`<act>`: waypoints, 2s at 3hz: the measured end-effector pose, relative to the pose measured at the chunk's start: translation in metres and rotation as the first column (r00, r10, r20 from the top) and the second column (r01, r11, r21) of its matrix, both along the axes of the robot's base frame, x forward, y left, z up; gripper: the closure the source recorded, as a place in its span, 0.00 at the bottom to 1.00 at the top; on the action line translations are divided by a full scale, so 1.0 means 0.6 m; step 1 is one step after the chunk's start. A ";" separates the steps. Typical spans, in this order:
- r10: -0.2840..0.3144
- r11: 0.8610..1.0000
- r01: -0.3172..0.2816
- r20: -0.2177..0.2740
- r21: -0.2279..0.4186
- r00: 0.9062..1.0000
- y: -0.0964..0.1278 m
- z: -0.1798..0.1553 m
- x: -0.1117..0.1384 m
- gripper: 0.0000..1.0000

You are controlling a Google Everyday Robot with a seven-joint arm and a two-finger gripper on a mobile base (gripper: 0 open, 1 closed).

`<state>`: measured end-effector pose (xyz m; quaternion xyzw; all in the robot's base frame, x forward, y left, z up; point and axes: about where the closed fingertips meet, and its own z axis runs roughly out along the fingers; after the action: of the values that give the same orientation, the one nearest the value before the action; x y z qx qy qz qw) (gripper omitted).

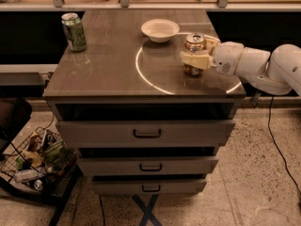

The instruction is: Move orange can near green can

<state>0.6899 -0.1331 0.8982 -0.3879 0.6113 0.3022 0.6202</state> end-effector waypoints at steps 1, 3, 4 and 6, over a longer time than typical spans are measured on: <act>0.047 0.999 -0.047 0.002 0.016 0.999 0.026 0.031 0.002 1.00; 0.214 0.965 -0.218 0.043 0.145 0.976 0.183 0.135 -0.018 1.00; 0.261 0.955 -0.261 0.022 0.141 0.965 0.297 0.137 -0.025 1.00; 0.296 0.951 -0.292 -0.030 0.101 0.955 0.509 0.065 0.000 1.00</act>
Offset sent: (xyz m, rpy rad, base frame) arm -0.0088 0.0739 0.0963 0.1510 -0.0463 0.2058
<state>0.6900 0.1723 0.9372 -0.4377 0.5455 0.4284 0.5722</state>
